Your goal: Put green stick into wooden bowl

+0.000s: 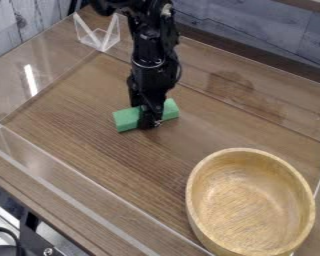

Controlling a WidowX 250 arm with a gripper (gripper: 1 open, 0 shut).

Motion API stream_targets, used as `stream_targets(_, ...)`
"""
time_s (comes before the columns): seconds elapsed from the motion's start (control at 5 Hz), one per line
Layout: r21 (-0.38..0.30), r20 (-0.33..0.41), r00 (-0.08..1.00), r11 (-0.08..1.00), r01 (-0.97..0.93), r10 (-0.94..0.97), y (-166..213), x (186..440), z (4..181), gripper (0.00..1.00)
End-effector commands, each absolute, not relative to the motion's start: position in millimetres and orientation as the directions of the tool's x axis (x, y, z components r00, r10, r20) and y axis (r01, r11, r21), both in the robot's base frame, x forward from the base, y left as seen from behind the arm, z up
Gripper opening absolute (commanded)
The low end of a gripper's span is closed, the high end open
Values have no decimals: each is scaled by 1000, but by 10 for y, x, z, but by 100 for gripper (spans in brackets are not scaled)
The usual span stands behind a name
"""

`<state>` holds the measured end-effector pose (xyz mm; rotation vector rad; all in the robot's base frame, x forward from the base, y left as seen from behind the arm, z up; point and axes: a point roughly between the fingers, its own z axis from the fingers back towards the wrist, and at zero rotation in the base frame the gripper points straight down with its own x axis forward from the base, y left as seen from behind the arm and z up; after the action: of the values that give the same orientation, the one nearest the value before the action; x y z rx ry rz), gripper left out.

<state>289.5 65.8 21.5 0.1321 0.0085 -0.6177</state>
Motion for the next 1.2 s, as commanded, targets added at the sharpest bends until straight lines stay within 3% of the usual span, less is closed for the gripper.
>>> stream_targets(0.0,148,-9,838,828,541,-546,685,2939,360,0)
stream_targets(1.0,142,9,978,968,207,-210,620,3069,766,0)
